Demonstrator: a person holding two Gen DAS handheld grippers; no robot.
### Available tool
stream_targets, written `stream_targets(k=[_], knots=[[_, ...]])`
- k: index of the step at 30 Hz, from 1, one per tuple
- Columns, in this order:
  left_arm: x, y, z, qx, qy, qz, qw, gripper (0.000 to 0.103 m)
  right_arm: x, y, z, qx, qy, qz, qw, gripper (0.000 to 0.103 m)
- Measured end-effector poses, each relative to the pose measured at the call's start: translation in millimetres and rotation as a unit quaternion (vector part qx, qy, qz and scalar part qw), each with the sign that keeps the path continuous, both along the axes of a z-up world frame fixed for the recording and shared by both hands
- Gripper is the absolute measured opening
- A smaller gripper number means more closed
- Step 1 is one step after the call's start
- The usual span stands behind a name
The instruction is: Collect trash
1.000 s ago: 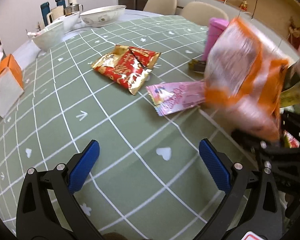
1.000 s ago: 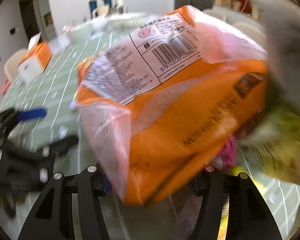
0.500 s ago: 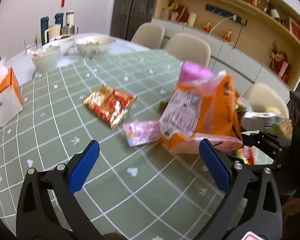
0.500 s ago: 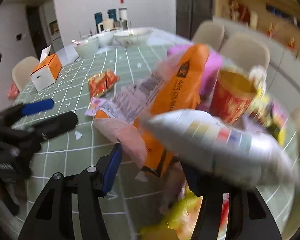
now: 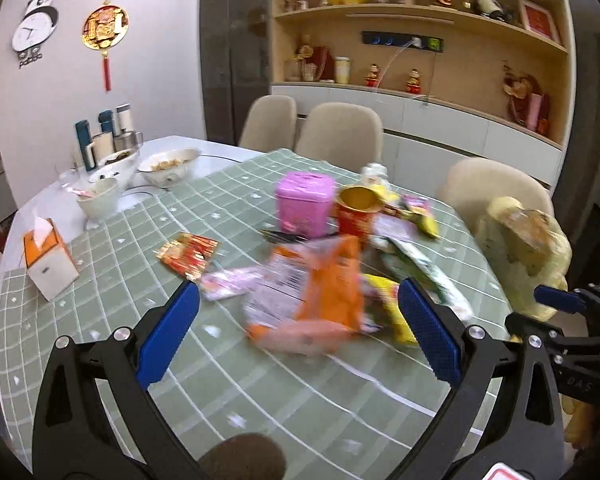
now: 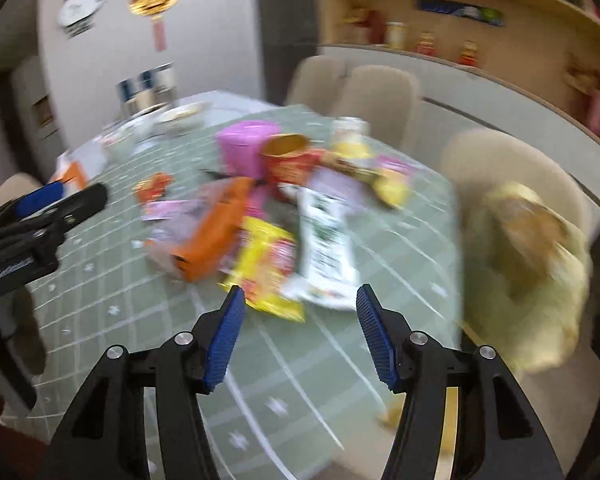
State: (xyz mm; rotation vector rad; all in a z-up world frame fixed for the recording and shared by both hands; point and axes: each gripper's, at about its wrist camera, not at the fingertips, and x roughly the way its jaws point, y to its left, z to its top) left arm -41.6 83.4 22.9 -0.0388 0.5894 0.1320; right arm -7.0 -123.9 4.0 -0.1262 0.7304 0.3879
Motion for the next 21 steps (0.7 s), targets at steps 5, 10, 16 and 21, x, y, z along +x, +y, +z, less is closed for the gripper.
stream_targets(k=[5,10,16,21], knots=[[-19.7,-51.0,-12.4,0.023,0.040,-0.082,0.9956,0.095,-49.2,-48.7,3.6,0.013,-0.037,-0.135,0.990,0.055],[-27.8,-79.2,-17.7,0.041,0.049,-0.122,0.9904,0.094,-78.5,-60.3,4.7,0.019,-0.049,-0.164,0.985,0.055],[-35.6,-83.9,-14.9,0.048,0.037,-0.126,0.9901,0.094,-91.2,-71.4,5.7,0.063,-0.043,-0.207,0.975,0.055],[-32.8,-78.8,-14.0,0.041,0.041,-0.124,0.9905,0.094,-93.7,-69.2,11.2,0.049,-0.056,-0.217,0.973,0.055]])
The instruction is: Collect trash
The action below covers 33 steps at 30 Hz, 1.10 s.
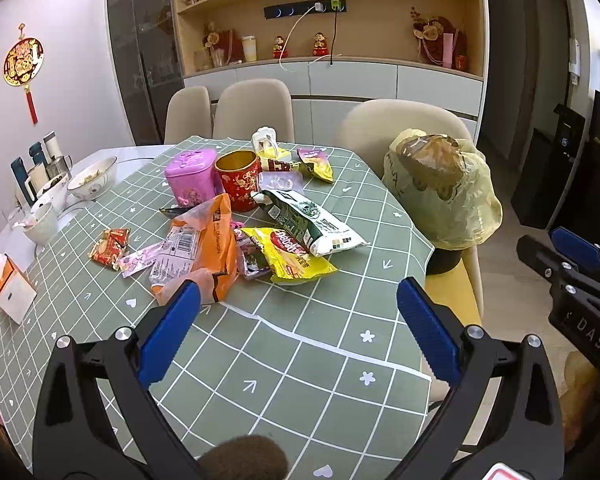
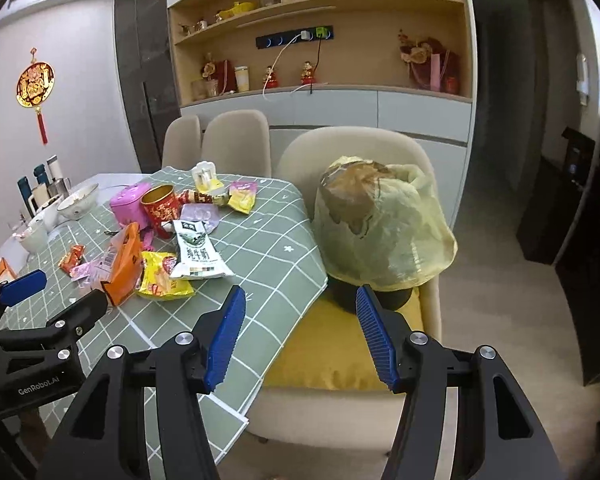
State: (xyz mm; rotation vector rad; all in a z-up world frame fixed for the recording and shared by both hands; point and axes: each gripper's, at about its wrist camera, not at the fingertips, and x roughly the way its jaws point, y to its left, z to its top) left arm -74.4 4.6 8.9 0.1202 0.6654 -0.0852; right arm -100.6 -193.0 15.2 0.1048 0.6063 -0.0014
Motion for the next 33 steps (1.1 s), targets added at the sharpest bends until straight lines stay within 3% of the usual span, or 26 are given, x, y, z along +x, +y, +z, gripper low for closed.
stream_targets(k=[29,33], knots=[[-2.0,13.3,3.4,0.008,-0.006,0.041,0.9991,0.094,7.0,6.0,-0.4,-0.005,0.012,0.015,1.000,0.055],[-1.7,12.9,4.6,0.006,-0.006,0.037,0.9993,0.090,7.1,5.6,-0.6,-0.006,0.011,0.015,1.000,0.055]])
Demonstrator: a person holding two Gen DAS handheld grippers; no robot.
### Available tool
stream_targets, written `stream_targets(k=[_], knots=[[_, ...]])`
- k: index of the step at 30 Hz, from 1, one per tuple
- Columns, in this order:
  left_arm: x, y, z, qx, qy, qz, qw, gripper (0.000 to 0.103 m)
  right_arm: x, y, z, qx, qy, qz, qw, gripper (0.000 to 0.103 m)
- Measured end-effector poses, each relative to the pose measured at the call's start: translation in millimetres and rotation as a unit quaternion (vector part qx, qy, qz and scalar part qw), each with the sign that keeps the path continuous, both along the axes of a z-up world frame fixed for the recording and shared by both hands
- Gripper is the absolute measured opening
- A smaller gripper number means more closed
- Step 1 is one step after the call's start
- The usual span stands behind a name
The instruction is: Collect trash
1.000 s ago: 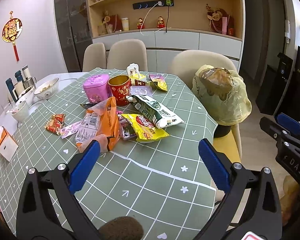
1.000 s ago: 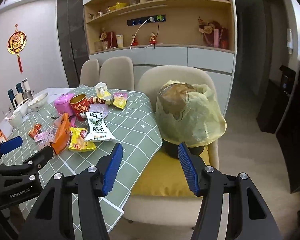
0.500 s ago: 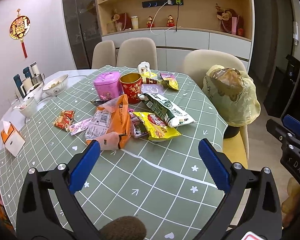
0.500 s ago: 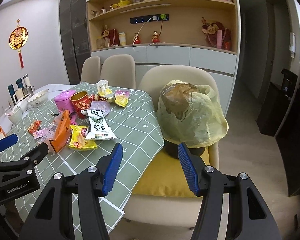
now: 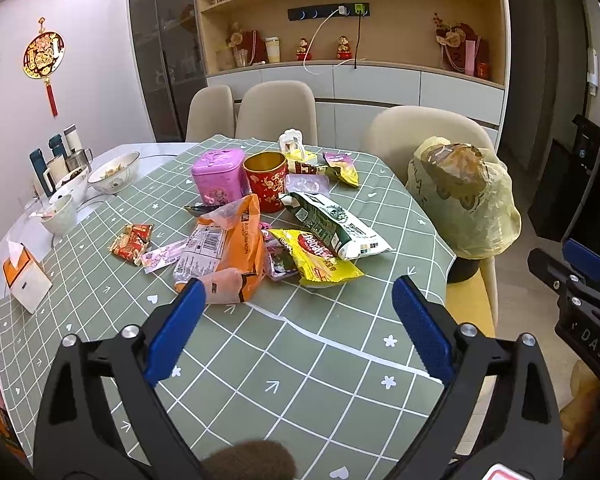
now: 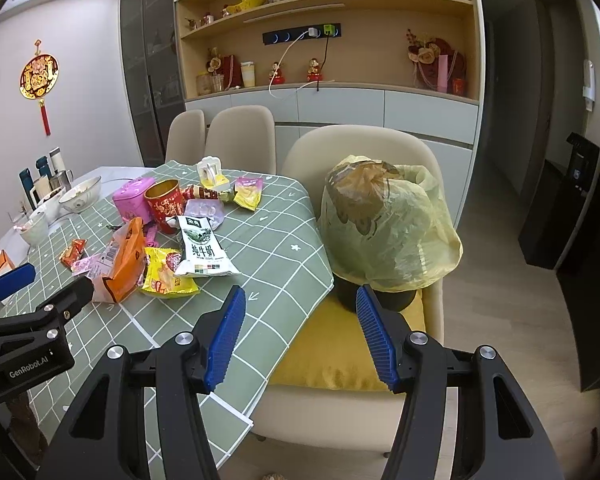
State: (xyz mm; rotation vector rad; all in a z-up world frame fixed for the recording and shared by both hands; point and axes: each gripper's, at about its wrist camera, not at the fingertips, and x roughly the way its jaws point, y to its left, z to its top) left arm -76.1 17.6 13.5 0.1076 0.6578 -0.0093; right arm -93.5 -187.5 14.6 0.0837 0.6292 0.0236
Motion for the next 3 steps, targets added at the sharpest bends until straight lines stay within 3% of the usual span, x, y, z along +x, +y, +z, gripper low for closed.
stream_targets(k=[3], knots=[[-0.3,-0.6,0.1,0.002,0.000,0.001,1.0000,0.090,0.1,0.0,-0.1,0.000,0.001,0.000,1.000,0.055]])
